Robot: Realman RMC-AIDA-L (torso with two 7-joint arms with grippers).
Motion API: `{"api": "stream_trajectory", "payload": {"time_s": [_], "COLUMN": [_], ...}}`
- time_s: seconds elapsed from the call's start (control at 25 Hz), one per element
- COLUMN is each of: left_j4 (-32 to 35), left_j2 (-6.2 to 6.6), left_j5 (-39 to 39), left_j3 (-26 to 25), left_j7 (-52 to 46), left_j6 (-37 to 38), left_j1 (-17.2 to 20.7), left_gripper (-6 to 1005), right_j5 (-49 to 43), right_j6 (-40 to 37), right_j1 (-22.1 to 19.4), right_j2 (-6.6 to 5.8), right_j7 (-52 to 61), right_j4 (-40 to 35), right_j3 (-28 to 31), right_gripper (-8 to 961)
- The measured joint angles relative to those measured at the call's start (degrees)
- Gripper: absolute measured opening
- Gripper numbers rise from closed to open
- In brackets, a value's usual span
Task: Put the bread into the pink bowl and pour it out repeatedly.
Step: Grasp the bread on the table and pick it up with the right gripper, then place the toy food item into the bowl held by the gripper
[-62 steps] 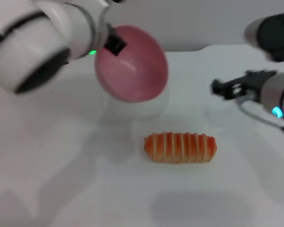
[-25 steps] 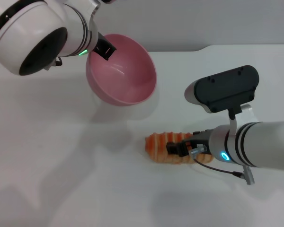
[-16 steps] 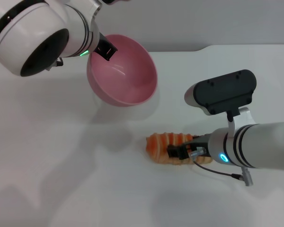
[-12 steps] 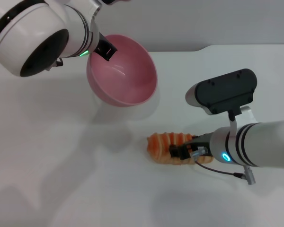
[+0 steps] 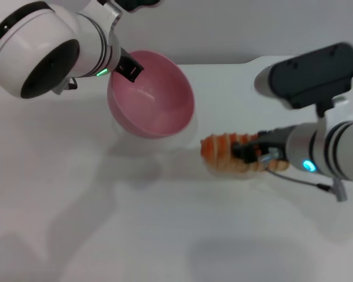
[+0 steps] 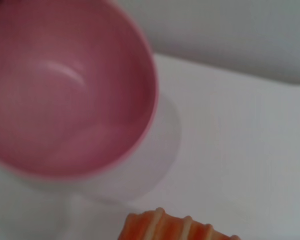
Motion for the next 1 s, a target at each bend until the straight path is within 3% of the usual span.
{"api": "stream_trajectory", "payload": {"time_s": [0.28,0.56,1.0], "left_j4": [-1.35,-4.55,-5.92], "left_j2": [0.07,0.07,-0.01], "left_j5": [-1.74,-7.9,-15.58], "left_j3": [-0.63,-1.76,-1.97], "left_j7": [0.0,2.02,3.08], "left_j6": [-0.03,-0.22,0.88], "left_j1": [-0.07,-0.26,-0.63], "left_gripper": [30,30,31], "right_j5": [-5.2,-6.99,-7.01], "right_j6": [6.25,8.21,7.35], "right_j1": [-3.08,-3.43,-2.49], "right_j2": [0.28,0.32,0.2], "right_j7": [-1.95,-2.28,-2.46], "right_j4": [-12.27,-18.39,-18.54], "right_j3": [2.07,3.08,3.09], "right_gripper": [517,477,372]}}
